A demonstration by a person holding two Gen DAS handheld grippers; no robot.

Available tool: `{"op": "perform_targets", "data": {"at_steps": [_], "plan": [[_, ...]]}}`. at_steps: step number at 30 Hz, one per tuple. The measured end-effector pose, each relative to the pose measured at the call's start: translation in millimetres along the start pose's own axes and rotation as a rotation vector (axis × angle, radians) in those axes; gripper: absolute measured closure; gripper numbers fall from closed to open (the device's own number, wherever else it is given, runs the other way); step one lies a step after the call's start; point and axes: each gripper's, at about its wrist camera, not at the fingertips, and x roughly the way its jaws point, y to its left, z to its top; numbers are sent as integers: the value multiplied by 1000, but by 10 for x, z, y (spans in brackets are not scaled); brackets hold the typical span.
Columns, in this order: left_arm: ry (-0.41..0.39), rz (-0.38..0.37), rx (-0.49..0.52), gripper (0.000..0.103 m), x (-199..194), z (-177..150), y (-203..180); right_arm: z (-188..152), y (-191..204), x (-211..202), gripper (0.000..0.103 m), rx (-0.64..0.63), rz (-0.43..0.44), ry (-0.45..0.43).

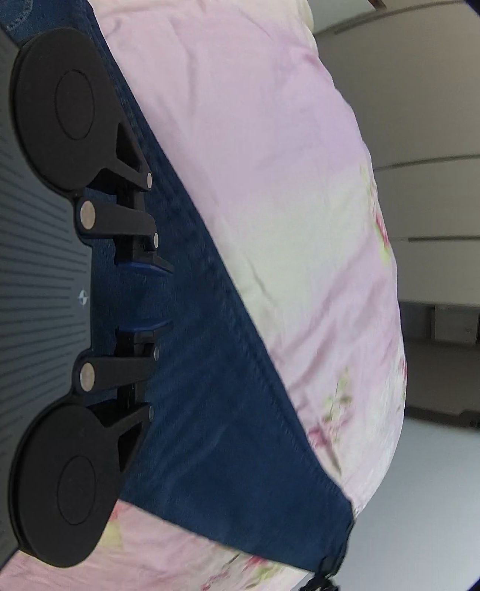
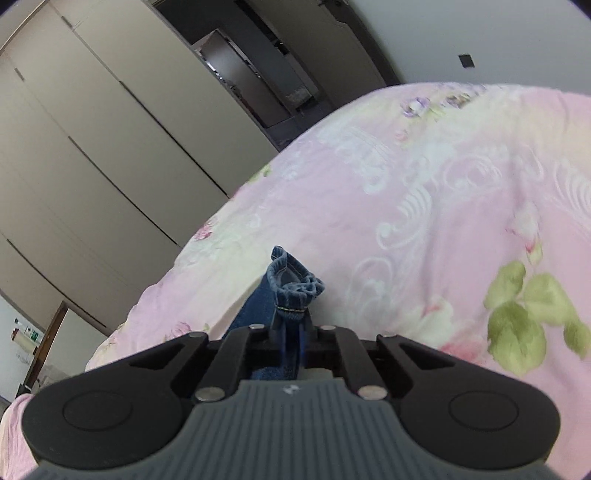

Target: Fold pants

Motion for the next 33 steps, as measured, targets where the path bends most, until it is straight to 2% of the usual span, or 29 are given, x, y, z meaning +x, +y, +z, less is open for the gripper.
{"op": "perform_targets", "data": {"at_steps": [1,4,6,8,10,12,16,20,25,29,33], "plan": [[5,-10,23,73,49,-1,-133,49,110,-42,102,-25,11,-5],[58,21,45,73,281,-8,-380,166,416,-225,102,-74,46,-16],[77,80,24,74,391,-34,-436,214,618,-352,102,-106,52,-10],[72,99,-26,74,374,-27,-392,263,828,-461,102,-139,65,-7],[54,104,-42,74,245,-13,-381,274,1062,-560,102,-178,86,-2],[28,73,-41,74,46,-8,-342,237,1327,-661,102,-228,107,4],[-5,51,-120,74,-500,-85,-109,3,1908,-842,102,-322,168,28],[-1,62,-171,74,-953,-347,141,-480,2595,-969,102,-443,216,74],[6,28,-310,74,-1384,-925,542,-1233,3328,-1017,102,-542,295,152],[1,-26,-483,74,-1600,-1529,837,-2066,3813,-1041,102,-628,359,244],[0,-57,-606,74,-1651,-2034,982,-3041,4008,-1072,102,-728,390,382]]}}
